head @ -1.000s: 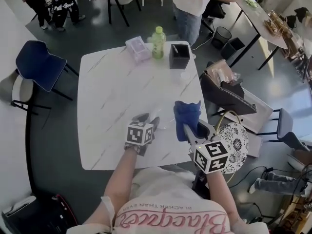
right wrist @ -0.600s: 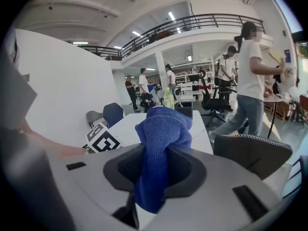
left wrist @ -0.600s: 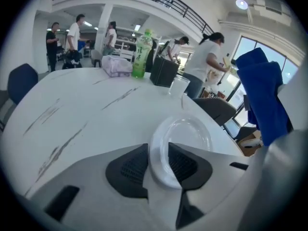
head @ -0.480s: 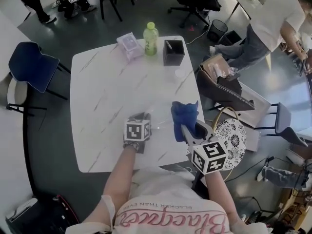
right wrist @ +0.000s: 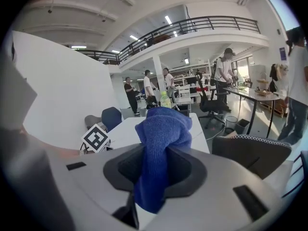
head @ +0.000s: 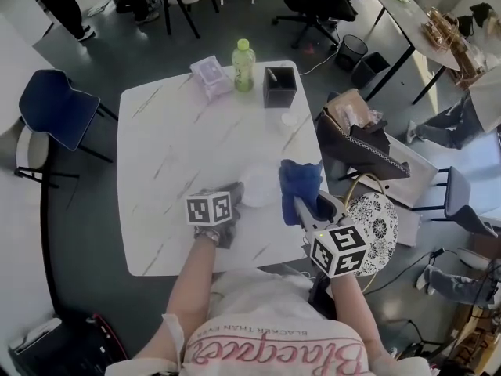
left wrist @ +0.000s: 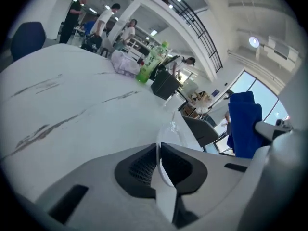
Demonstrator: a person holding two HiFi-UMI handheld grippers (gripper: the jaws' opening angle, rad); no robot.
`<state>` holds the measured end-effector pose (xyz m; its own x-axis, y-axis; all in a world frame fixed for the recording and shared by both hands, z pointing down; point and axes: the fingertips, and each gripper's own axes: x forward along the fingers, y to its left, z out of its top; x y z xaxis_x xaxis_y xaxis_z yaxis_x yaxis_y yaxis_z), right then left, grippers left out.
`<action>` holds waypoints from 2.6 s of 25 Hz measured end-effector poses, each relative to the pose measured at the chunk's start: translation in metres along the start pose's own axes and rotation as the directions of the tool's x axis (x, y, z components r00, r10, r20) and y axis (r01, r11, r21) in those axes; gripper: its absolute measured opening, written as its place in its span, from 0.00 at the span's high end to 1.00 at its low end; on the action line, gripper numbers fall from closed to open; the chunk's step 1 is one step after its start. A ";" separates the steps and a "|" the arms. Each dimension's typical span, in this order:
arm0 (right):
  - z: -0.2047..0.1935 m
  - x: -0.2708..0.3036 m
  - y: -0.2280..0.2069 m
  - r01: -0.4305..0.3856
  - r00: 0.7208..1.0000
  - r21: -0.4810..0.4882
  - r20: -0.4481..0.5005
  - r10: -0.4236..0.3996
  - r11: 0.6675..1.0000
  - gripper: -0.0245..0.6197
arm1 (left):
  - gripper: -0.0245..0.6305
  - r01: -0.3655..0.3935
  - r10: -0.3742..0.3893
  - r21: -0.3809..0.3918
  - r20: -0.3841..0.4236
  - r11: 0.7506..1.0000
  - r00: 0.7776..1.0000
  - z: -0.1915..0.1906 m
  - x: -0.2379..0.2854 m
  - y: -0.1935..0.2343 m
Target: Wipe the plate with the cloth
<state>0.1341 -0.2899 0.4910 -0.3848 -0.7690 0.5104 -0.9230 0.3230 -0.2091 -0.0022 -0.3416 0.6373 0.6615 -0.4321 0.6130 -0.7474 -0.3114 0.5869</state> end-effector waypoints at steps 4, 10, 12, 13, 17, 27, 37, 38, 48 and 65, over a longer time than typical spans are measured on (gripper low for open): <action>0.003 -0.005 0.000 0.005 1.000 0.011 0.019 -0.005 1.000 0.81 | 0.94 0.102 -0.099 -0.064 0.049 0.993 0.994 0.009 -0.007 -0.017; 0.010 -0.012 0.001 0.009 0.999 0.025 0.053 -0.010 1.000 0.81 | 0.94 0.138 -0.135 -0.033 0.082 0.990 0.987 0.017 -0.018 -0.030; 0.012 -0.016 0.000 0.011 0.998 0.025 0.066 -0.013 1.000 0.81 | 0.94 0.154 -0.152 -0.016 0.097 0.988 0.984 0.020 -0.023 -0.037; 0.014 -0.017 -0.001 0.012 0.997 0.027 0.073 -0.013 1.000 0.81 | 0.94 0.163 -0.161 -0.009 0.106 0.987 0.981 0.022 -0.026 -0.041; 0.020 -0.025 -0.004 0.020 0.994 0.028 0.105 -0.023 0.999 0.81 | 0.94 0.214 -0.214 0.016 0.136 0.977 0.967 0.032 -0.043 -0.059; 0.092 -0.064 0.015 0.029 0.954 -0.060 0.300 -0.009 0.998 0.81 | 0.94 0.314 -0.350 0.167 0.287 0.935 0.891 0.092 -0.122 -0.118; 0.123 -0.050 0.107 -0.066 0.936 -0.398 0.293 0.195 0.915 0.81 | 0.94 0.296 -0.356 0.221 0.319 0.929 0.878 0.100 -0.147 -0.135; 0.123 -0.046 0.115 -0.070 0.938 -0.429 0.279 0.206 0.901 0.81 | 0.94 0.299 -0.359 0.223 0.321 0.928 0.876 0.099 -0.149 -0.135; 0.116 -0.023 0.127 -0.004 0.964 -0.605 0.208 0.163 0.796 0.81 | 0.94 0.323 -0.387 0.231 0.334 0.918 0.859 0.099 -0.164 -0.144; 0.141 -0.037 0.020 0.265 0.942 -0.452 0.311 -0.128 0.852 0.81 | 0.94 0.320 -0.386 0.234 0.344 0.918 0.856 0.100 -0.167 -0.140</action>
<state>0.1291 -0.3328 0.3503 -0.2454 -0.9371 0.2481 -0.8863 0.3206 0.3342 -0.0146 -0.3104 0.3997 0.8328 -0.5412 0.1164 -0.4896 -0.6220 0.6110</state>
